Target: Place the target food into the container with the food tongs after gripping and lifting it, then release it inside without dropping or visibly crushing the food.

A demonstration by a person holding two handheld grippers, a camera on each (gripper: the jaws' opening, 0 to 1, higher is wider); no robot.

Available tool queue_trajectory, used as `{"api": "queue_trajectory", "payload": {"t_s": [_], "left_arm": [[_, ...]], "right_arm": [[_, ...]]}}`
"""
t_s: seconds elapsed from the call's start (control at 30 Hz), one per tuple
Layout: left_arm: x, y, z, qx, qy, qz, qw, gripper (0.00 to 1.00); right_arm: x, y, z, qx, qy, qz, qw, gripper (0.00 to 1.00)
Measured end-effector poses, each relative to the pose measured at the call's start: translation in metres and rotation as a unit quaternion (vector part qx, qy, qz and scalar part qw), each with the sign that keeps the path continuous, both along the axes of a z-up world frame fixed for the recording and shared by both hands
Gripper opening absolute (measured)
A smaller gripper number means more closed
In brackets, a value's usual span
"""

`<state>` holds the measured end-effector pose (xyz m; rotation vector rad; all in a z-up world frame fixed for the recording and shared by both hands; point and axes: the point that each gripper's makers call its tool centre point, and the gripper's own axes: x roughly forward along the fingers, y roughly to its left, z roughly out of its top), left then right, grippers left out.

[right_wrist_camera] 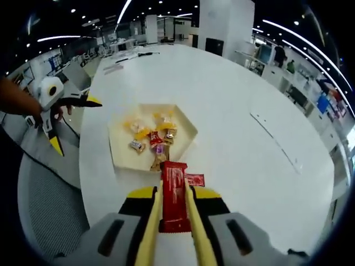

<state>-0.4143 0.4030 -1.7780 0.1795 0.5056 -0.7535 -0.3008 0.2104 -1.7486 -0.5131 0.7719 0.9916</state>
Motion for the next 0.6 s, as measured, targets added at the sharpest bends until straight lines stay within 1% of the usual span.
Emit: {"api": "queue_trajectory", "payload": {"t_s": [0.13, 0.4, 0.6], "left_arm": [[0.000, 0.000, 0.001, 0.000, -0.001, 0.001, 1.0000, 0.99], [0.001, 0.001, 0.001, 0.003, -0.004, 0.002, 1.0000, 0.99], [0.001, 0.002, 0.001, 0.004, -0.003, 0.004, 1.0000, 0.99]], "right_arm": [[0.001, 0.012, 0.004, 0.004, -0.002, 0.007, 1.0000, 0.23], [0.003, 0.048, 0.014, 0.013, -0.010, 0.035, 0.9993, 0.23], [0.003, 0.076, 0.018, 0.021, -0.011, 0.052, 0.9984, 0.23]]}}
